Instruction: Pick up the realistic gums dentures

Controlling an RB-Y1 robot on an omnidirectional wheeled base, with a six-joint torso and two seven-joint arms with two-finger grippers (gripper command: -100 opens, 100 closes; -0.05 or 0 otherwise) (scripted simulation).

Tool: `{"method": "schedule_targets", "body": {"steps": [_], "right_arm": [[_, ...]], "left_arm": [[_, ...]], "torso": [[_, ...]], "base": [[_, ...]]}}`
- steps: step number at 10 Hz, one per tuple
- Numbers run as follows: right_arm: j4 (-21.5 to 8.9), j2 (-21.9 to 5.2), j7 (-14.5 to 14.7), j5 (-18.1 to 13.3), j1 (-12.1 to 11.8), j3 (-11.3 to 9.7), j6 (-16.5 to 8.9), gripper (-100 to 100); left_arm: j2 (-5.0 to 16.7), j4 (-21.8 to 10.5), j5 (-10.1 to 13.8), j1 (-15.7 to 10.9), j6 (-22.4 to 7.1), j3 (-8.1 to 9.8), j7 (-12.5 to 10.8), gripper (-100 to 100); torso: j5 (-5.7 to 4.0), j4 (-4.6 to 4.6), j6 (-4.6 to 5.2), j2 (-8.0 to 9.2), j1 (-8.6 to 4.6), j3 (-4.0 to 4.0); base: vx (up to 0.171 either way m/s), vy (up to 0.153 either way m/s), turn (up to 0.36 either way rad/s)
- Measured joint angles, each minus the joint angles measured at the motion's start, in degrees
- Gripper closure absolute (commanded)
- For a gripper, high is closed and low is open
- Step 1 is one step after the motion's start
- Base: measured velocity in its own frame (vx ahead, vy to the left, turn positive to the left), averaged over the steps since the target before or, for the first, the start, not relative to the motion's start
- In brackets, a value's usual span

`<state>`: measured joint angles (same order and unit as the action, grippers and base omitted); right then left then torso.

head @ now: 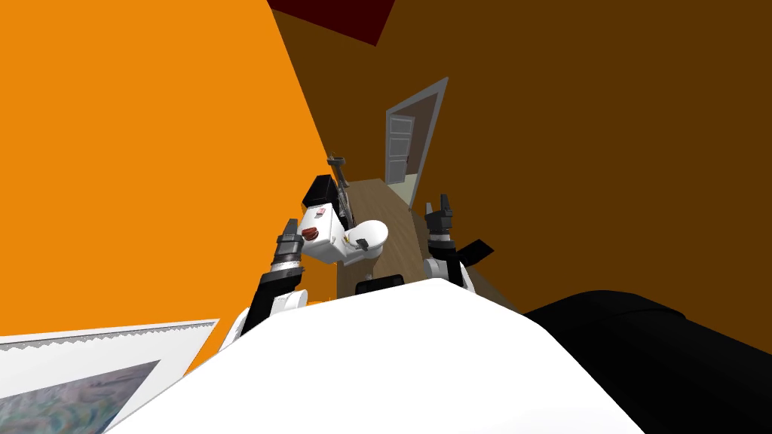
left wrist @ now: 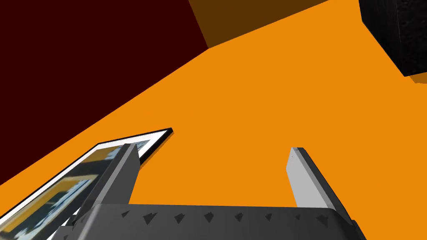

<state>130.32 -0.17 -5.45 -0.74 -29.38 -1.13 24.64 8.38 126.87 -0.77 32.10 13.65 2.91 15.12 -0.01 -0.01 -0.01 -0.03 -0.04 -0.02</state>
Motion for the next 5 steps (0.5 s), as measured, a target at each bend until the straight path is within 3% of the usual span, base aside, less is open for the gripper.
{"method": "schedule_targets", "body": {"steps": [5], "right_arm": [[0.0, 0.0, 0.0, 0.0, 0.0, 0.0, 0.0, 0]], "left_arm": [[-1.0, -1.4, 0.0, -0.1, -5.6, 0.72, 0.8, -100]], "torso": [[-0.01, -0.03, 0.01, -0.16, -0.05, -0.09]], "base": [[0.040, -0.019, -0.006]]}}
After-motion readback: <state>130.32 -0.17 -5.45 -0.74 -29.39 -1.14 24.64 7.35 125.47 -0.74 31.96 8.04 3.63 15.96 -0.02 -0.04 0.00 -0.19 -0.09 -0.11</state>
